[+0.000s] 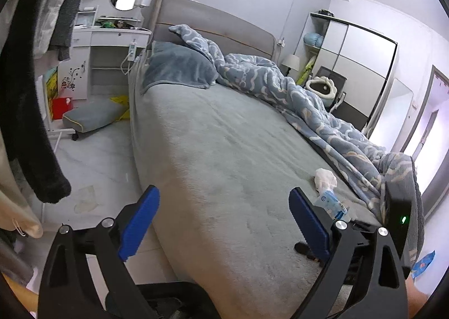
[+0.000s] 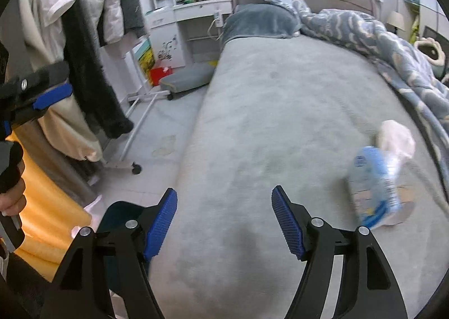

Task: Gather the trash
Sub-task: 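Move both tools back over the bed toward the tissue pack and tape core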

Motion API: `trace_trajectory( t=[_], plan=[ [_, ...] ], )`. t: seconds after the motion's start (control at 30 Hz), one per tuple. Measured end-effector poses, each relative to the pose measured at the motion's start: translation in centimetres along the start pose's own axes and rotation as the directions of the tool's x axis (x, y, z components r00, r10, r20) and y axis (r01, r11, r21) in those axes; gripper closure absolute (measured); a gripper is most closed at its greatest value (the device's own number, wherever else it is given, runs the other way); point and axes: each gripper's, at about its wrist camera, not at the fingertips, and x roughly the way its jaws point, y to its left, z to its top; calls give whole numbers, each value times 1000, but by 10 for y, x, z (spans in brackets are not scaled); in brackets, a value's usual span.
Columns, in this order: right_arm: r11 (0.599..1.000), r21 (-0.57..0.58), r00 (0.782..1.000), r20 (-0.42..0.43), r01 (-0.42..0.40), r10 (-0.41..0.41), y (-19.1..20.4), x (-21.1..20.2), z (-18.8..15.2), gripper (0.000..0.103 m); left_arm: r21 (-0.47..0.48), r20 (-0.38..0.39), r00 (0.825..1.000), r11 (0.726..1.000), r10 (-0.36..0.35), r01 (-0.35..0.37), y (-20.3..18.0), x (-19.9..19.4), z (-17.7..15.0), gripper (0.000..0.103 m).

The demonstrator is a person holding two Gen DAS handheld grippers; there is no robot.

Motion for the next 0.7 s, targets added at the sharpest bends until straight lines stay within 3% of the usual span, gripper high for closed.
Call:
trace_trajectory(
  t=[0.33,0.7],
  plan=[
    [995,77,996,59,60,-64,-65,-27,1,28,30,-17,999,999,-28,29,-38,32,-1,8],
    [987,120,992,51,109,-116,-134,-40,-9,28,10,-48,997,998,-67,67,-79,80,1,8]
  ],
)
